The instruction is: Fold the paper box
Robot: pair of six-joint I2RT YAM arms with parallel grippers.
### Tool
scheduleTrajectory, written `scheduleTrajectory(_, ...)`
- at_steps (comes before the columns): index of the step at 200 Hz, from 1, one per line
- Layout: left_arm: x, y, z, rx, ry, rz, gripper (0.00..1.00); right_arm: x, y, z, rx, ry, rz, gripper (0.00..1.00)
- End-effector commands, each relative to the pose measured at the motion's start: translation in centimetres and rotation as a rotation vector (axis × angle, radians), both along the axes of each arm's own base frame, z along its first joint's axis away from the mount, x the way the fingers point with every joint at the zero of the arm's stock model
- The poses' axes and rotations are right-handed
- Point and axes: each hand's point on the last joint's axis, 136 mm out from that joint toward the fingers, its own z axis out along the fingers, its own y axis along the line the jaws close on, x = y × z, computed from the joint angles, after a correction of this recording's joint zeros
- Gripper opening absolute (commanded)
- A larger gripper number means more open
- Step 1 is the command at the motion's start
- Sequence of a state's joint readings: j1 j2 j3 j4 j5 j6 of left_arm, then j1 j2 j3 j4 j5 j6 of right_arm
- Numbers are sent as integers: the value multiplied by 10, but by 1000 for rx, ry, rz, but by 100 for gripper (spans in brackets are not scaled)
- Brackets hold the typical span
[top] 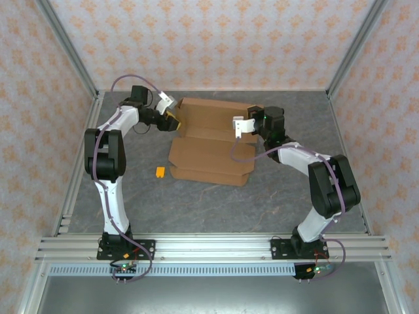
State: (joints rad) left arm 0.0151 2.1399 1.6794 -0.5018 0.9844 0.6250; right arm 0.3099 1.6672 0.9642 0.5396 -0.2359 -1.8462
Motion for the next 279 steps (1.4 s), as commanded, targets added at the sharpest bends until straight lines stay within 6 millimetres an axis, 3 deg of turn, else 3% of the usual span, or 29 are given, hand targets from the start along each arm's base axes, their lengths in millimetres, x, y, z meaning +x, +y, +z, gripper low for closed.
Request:
scheduleTrajectory(1, 20, -7, 29, 5, -101, 6, 51, 2, 10, 16, 1, -36, 41, 0)
scheduleTrajectory(48, 29, -18, 35, -19, -113, -18, 53, 2, 10, 17, -4, -37, 45, 0)
scheduleTrajectory(87, 31, -21, 28, 24, -114, -30, 53, 4, 12, 16, -5, -33, 51, 0)
scheduleTrajectory(160, 51, -17, 19, 124, -178, 92, 54, 0, 15, 17, -8, -33, 67, 0)
scheduleTrajectory(279, 71, -22, 29, 44, -269, 245, 54, 9, 13, 15, 44, 39, 31, 0)
